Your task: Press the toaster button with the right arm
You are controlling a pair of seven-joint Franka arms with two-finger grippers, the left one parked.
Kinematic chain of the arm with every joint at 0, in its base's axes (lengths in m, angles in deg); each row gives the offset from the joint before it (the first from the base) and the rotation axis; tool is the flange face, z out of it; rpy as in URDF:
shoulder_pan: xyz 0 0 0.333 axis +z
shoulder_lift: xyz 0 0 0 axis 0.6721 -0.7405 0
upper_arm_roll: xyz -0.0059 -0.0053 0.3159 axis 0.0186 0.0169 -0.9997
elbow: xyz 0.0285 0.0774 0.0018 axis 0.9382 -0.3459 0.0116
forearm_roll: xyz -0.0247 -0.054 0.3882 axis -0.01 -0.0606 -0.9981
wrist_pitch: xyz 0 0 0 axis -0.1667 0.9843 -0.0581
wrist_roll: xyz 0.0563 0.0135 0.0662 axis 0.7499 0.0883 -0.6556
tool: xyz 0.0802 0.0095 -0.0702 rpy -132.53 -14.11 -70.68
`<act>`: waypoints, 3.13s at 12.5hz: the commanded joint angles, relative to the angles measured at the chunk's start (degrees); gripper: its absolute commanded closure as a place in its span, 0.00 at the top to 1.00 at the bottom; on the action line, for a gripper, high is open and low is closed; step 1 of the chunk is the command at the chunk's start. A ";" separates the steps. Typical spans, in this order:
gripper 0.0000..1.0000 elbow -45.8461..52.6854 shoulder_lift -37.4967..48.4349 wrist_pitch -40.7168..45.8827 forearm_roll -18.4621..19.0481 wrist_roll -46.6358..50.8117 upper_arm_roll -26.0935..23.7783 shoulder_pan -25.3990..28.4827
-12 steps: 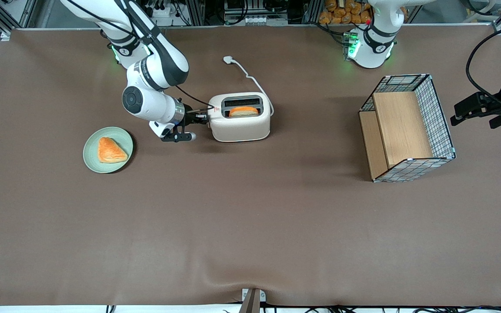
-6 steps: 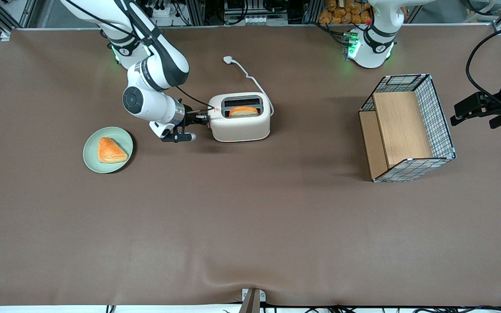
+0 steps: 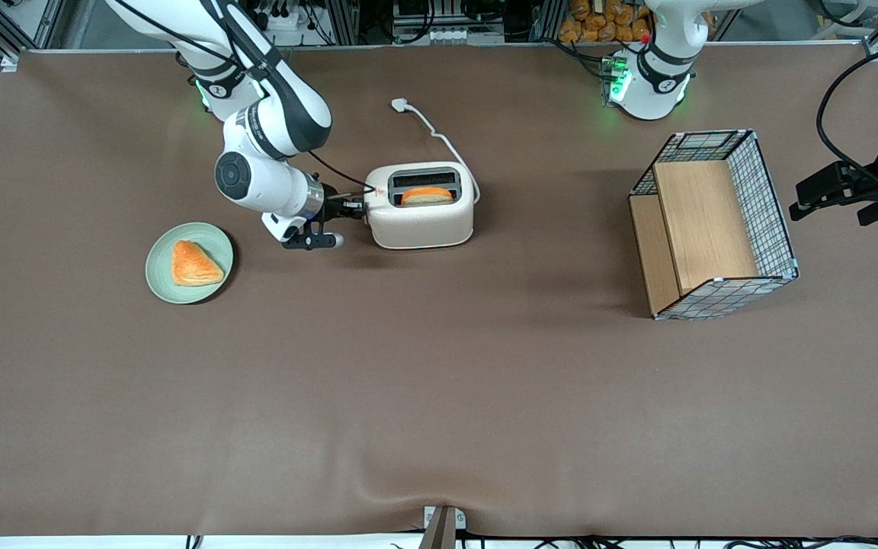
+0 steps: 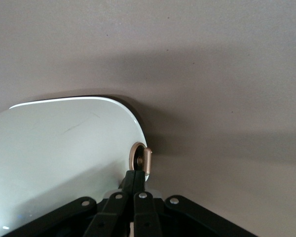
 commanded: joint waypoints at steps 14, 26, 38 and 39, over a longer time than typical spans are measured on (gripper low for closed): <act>0.00 1.01 -1.56 -0.43 -1.22 -1.57 -0.12 -0.07; 1.00 29.55 -0.06 41.14 10.90 7.13 3.36 -12.38; 1.00 61.91 -1.29 59.32 24.45 3.20 25.24 -1.86; 1.00 63.32 -1.29 60.74 24.45 2.31 27.54 -1.31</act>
